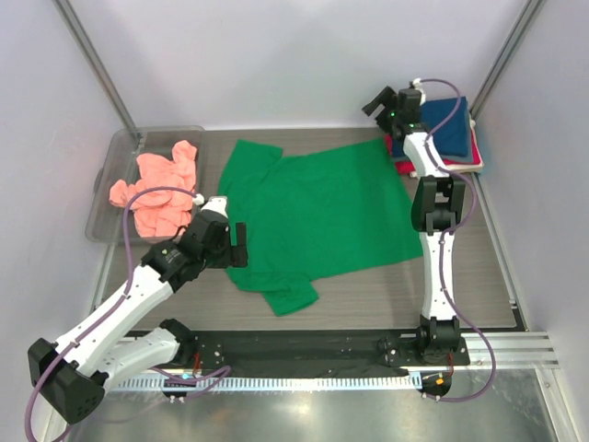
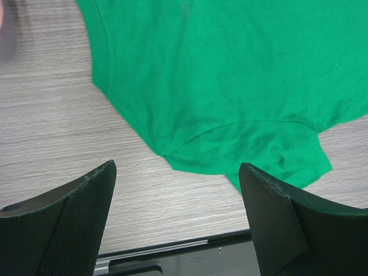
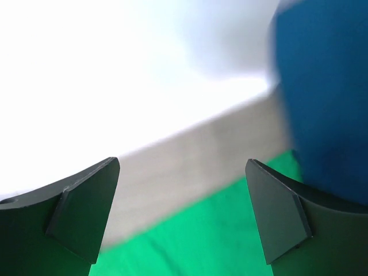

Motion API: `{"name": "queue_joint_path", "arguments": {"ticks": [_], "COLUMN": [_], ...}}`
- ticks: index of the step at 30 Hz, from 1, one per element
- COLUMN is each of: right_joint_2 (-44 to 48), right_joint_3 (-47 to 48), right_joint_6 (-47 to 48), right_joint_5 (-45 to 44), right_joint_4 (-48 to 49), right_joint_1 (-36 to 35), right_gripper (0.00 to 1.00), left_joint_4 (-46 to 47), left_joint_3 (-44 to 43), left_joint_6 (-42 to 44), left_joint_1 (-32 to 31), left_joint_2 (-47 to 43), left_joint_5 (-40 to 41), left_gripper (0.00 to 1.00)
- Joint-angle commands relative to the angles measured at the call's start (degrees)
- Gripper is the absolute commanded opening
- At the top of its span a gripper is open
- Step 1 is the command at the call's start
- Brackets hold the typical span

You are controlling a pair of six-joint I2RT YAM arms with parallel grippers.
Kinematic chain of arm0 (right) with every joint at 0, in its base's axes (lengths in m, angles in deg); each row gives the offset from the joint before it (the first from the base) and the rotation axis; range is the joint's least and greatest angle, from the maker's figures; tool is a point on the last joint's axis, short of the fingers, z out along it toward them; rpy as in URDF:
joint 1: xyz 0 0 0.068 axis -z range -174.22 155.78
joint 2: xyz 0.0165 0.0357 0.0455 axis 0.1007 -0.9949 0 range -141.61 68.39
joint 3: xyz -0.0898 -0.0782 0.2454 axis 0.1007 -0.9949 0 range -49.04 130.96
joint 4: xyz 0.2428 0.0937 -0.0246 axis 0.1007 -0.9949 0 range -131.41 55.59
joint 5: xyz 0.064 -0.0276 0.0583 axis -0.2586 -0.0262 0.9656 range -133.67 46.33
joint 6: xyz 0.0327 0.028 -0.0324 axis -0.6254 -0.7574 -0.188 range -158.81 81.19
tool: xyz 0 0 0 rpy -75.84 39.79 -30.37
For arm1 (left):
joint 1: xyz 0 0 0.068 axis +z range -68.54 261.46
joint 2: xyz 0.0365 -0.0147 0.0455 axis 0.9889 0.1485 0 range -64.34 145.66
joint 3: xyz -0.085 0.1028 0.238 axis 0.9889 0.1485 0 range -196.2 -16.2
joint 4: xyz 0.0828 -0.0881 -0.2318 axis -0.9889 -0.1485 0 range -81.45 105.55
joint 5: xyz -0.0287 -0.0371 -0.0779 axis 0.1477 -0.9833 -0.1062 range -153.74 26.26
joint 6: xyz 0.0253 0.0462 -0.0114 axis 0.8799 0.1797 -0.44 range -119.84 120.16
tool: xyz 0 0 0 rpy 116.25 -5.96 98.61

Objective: Fold and stack the t-shirts

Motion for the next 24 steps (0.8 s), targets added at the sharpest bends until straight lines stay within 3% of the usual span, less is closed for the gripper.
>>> {"name": "queue_joint_path", "arguments": {"ticks": [1, 4, 8, 13, 17, 24], "right_joint_2": [2.0, 6.4, 17.2, 30.5, 41.5, 62.4], "right_joint_3": [5.5, 1.9, -7.4, -22.9, -35.5, -65.0], "right_joint_6": [-3.7, -2.0, 1.3, 9.2, 10.3, 11.3], "right_joint_5": [-7.2, -11.3, -8.6, -8.5, -8.8, -9.4], "right_joint_4": [11.8, 11.4, 11.4, 7.8, 0.4, -1.5], "right_joint_1": [1.1, 1.1, 0.6, -1.8, -2.7, -3.2], "right_gripper": [0.98, 0.98, 0.98, 1.0, 1.0, 1.0], "left_joint_4": [0.0, 0.4, 0.8, 1.4, 3.9, 8.1], "left_joint_3": [-0.6, -0.3, -0.4, -0.2, 2.4, 7.7], "left_joint_6": [0.6, 0.4, 0.0, -4.0, -9.3, -21.5], "left_joint_1": [-0.2, -0.2, -0.2, -0.2, -1.1, -15.5], "left_joint_2": [-1.1, -1.9, -0.5, 1.6, 1.9, 3.8], "left_joint_5": [1.5, 1.7, 1.6, 0.1, -4.2, -2.7], "left_gripper": [0.88, 0.88, 0.88, 0.87, 0.82, 0.76]}}
